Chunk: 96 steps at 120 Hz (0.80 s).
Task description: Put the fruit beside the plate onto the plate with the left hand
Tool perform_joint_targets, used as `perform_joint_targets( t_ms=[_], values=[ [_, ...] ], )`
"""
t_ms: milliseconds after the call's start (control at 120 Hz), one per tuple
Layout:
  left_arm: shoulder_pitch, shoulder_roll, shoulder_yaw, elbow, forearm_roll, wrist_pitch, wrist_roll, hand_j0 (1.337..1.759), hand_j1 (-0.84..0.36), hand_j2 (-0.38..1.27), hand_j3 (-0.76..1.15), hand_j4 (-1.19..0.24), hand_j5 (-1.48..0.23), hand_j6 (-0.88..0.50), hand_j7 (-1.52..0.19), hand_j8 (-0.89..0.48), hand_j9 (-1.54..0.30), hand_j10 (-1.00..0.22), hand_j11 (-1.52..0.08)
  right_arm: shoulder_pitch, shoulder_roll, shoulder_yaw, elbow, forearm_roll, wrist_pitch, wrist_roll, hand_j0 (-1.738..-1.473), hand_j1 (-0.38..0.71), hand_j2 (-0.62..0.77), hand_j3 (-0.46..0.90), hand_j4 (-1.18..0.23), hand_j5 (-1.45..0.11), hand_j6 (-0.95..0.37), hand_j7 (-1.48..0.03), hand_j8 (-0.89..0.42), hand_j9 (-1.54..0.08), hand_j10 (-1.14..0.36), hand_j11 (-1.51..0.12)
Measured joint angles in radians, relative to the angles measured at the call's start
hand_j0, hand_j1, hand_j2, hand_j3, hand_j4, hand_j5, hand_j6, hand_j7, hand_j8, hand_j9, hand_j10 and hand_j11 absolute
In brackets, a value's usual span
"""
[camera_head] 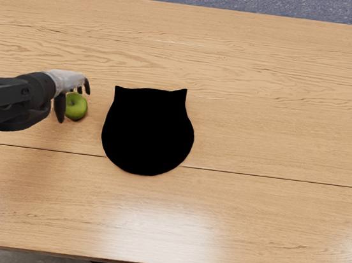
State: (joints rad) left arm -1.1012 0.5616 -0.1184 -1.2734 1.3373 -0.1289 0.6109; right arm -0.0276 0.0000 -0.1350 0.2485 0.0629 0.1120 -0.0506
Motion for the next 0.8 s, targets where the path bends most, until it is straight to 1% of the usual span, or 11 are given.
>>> perform_joint_targets(
  t_ms=[392, 583, 683, 800],
  values=[
    [0.003, -0.018, 0.004, 0.0, 0.007, 0.0, 0.0, 1.658, -0.08, 0.08, 0.0, -0.36, -0.47, -0.36, -0.47, -0.36, -0.47, -0.36, -0.47, 0.0, 0.0, 0.0, -0.001, 0.0, 0.0, 0.0, -1.658, -0.33, 0.0, 0.0, -0.01, -0.02, -0.01, -0.02, -0.01, -0.02, -0.01, -0.02],
    [-0.002, -0.029, 0.031, 0.003, 0.016, -0.001, 0.0, 1.658, -0.09, 0.08, 0.0, -0.37, -0.48, -0.37, -0.48, -0.37, -0.48, -0.37, -0.48, 0.0, 0.0, 0.0, -0.001, 0.0, 0.0, 0.0, -1.658, -0.33, 0.0, 0.0, -0.01, -0.02, -0.01, -0.02, -0.01, -0.02, -0.01, -0.02],
    [0.0, -0.028, 0.038, 0.003, 0.017, -0.002, 0.0, 1.658, -0.12, 0.08, 0.0, -0.39, -0.51, -0.39, -0.51, -0.39, -0.51, -0.39, -0.51, 0.0, 0.0, 0.0, -0.001, 0.0, 0.0, 0.0, -1.658, -0.33, 0.0, 0.0, -0.01, -0.02, -0.01, -0.02, -0.01, -0.02, -0.01, -0.02],
    [0.0, -0.028, 0.041, 0.003, 0.018, -0.002, 0.0, 1.658, -0.18, 0.09, 0.0, -0.45, -0.57, -0.43, -0.57, -0.4, -0.57, -0.45, -0.57, 0.0, 0.0, 0.0, -0.001, 0.0, 0.0, 0.0, -1.658, -0.33, 0.0, 0.0, -0.01, -0.02, -0.01, -0.02, -0.01, -0.02, -0.01, -0.02]
  ],
)
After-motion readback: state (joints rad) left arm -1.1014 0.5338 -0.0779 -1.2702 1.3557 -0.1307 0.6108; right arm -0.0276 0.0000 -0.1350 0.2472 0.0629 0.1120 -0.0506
